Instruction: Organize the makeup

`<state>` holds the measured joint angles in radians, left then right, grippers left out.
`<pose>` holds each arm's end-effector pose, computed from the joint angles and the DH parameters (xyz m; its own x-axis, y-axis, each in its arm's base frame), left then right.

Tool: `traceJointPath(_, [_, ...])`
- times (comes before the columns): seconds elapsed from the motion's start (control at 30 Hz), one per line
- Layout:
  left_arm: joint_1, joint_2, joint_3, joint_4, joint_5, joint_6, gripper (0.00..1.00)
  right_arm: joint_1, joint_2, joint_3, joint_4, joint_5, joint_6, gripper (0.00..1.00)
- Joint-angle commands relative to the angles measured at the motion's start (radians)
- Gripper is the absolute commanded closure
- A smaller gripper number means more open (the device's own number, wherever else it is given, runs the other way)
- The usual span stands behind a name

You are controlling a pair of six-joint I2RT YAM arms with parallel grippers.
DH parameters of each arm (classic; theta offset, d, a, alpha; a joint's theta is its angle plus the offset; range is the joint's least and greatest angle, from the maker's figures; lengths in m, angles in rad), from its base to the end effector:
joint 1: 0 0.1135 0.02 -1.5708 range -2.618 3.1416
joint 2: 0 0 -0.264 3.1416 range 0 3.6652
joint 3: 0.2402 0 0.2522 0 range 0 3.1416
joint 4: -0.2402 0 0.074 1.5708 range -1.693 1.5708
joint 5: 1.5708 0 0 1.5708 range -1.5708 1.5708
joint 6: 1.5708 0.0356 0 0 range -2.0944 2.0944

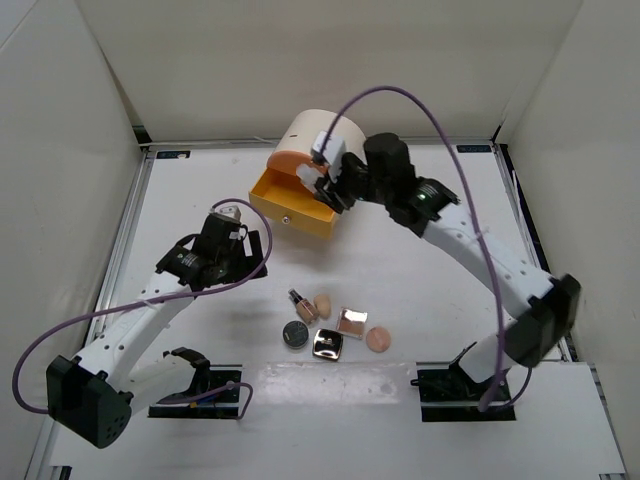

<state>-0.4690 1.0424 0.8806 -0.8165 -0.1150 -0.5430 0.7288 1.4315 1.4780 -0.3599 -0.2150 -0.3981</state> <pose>0.1797 -0.0865 0.2705 -0.8360 -0.1518 -0.5273 -0.0468 0.9772 -0.2071 0.2402 0.2246 0.4127 0.0989 -0.4194 -0.9024 -0.8285 0.4676 -0.3082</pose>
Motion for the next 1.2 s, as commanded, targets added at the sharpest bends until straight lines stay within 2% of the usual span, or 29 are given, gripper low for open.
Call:
traceJointPath(0.0, [-0.003,-0.036,-0.020,0.036,-0.005,-0.006,0.02,0.001,0.170,0.111,0.065,-0.078,-0.070,0.90])
traceJointPath(0.13, [-0.002,-0.045,-0.029,0.046,-0.006,-0.011,0.02,0.004,0.351,0.261,0.047,-0.044,-0.082,0.86])
traceJointPath(0.37, [-0.003,-0.061,-0.045,0.071,-0.008,-0.028,0.02,0.032,0.474,0.308,0.065,0.121,-0.100,0.80])
traceJointPath(0.47, [-0.002,-0.067,-0.042,0.080,-0.006,-0.022,0.02,0.032,0.483,0.304,0.053,0.134,-0.099,0.63])
traceJointPath(0.5, [-0.003,-0.067,-0.040,0.077,-0.008,-0.018,0.02,0.032,0.480,0.304,0.047,0.134,-0.093,0.50])
traceJointPath(0.57, [-0.003,-0.061,-0.031,0.074,-0.017,-0.017,0.02,0.035,0.471,0.301,0.041,0.131,-0.088,0.47])
traceJointPath(0.8, [-0.003,-0.030,-0.003,0.073,-0.020,0.018,0.02,0.069,0.333,0.265,0.035,0.123,-0.088,0.19])
traceJointPath(0.97, [-0.005,-0.015,0.014,0.099,-0.002,0.046,0.02,0.066,0.210,0.229,0.016,0.203,0.025,0.18])
traceJointPath(1.1, [-0.005,0.001,0.015,0.166,0.096,0.067,0.02,0.063,0.035,0.063,-0.048,0.292,0.154,0.18])
traceJointPath(1.17, [-0.028,0.025,0.024,0.191,0.152,0.080,0.03,0.054,-0.087,-0.097,-0.076,0.362,0.250,0.18])
